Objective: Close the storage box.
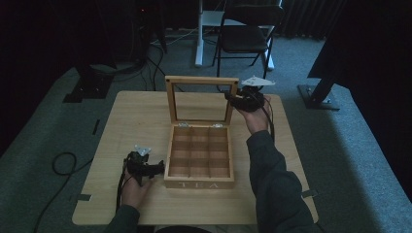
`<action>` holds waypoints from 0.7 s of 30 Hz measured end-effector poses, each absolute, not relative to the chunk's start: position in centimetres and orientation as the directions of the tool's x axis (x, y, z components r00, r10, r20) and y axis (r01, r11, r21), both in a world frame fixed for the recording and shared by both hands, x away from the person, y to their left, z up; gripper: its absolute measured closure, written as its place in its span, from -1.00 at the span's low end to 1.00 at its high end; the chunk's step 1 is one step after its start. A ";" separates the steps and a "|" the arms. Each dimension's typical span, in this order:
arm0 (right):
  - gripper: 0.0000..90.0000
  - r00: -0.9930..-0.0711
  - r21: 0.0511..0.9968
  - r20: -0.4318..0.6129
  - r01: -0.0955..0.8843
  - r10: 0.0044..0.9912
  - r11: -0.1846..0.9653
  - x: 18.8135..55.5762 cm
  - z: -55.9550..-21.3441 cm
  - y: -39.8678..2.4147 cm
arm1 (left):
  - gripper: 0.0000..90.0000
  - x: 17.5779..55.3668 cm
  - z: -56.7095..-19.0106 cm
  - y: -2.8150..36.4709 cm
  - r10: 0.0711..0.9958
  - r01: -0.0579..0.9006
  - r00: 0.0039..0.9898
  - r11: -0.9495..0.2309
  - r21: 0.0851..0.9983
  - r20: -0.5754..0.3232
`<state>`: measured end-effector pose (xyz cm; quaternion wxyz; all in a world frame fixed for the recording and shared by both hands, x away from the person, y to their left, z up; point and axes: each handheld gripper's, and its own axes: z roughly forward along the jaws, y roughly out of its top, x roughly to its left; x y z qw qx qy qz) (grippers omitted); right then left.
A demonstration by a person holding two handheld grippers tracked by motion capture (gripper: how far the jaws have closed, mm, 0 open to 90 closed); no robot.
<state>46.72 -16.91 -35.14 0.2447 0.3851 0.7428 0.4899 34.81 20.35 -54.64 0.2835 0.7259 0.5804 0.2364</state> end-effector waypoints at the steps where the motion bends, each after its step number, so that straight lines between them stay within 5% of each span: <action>1: 0.23 -0.585 0.918 0.011 0.328 0.811 0.224 46.5 -35.0 -16.9 | -0.96 34.8 -54.6 20.4 0.977 0.708 0.215 -0.166 0.686 0.014; 21: 0.32 -0.593 0.921 -0.042 0.290 0.804 0.262 43.3 -32.8 -17.4 | -0.96 34.8 -54.6 20.4 0.976 0.709 0.215 -0.166 0.685 0.014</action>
